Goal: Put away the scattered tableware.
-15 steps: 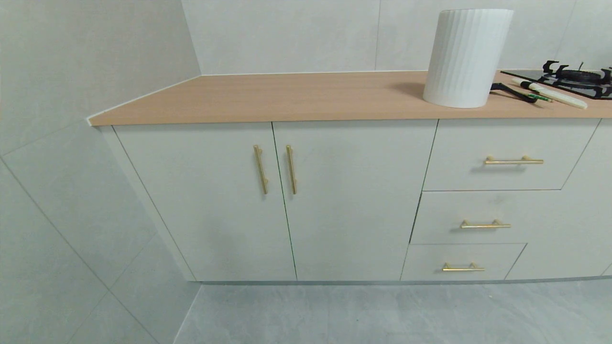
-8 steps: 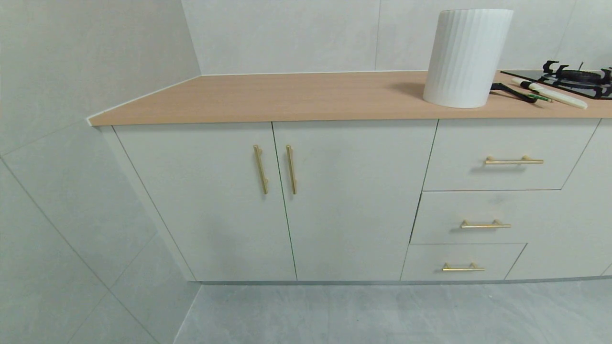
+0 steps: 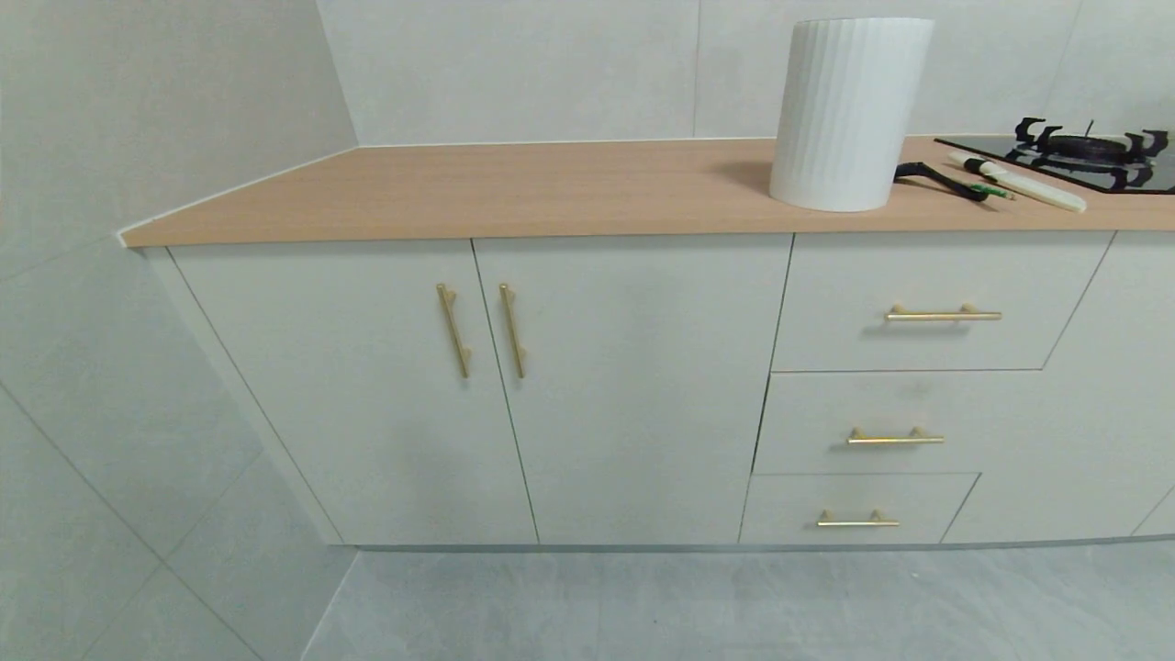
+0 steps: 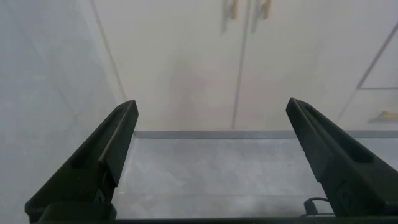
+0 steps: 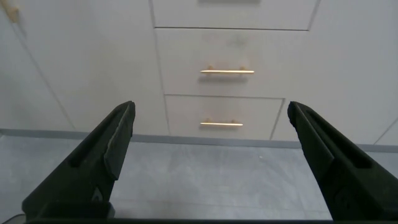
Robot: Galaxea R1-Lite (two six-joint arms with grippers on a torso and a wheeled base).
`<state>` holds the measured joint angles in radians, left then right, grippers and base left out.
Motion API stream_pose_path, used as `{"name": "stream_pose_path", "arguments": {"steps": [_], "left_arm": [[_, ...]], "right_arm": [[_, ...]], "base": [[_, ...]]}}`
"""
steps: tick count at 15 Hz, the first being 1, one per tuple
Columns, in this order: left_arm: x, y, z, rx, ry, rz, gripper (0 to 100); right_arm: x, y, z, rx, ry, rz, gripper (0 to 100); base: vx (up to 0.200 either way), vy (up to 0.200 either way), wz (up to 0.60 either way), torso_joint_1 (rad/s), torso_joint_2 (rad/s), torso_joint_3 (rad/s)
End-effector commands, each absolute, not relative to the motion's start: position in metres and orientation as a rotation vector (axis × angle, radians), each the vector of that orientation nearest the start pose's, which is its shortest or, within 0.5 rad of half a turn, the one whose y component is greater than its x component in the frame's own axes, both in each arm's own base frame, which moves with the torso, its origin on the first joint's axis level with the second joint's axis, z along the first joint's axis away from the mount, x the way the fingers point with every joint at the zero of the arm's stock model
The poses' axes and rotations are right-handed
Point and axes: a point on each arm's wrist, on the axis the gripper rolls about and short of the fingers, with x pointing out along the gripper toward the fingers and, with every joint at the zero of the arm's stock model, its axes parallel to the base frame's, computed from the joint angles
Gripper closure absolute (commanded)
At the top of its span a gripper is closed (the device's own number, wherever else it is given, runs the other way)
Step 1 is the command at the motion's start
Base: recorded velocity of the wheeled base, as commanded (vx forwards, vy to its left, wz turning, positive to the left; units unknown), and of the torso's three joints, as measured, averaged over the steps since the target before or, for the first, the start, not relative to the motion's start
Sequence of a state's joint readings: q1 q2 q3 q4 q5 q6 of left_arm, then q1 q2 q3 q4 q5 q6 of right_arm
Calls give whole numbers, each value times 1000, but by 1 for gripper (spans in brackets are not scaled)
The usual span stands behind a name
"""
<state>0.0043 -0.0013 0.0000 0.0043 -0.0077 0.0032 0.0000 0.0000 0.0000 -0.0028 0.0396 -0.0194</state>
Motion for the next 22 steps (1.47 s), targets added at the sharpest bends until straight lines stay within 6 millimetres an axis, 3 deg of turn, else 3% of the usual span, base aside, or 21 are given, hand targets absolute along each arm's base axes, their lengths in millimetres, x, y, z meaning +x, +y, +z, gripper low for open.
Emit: {"name": "stream_pose_path", "arguments": {"steps": [1,11,20,22], "left_arm": [[-23,0,75,3,5,-3,0],[-23,0,75,3,5,-3,0],[-23,0,75,3,5,-3,0],[-23,0,75,3,5,-3,0]], "right_arm": [[-23,1,76,-20,-2,40,0],[-23,1,76,-18,-2,40,0],[-23,1,76,-18,-2,40,0],[-23,1,76,-18,-2,40,0]], "base": [[0,-200,0,7,-2,7],[0,-200,0,1,3,3],[0,0,0,0,0,0],[200,0,0,2,7,5]]}}
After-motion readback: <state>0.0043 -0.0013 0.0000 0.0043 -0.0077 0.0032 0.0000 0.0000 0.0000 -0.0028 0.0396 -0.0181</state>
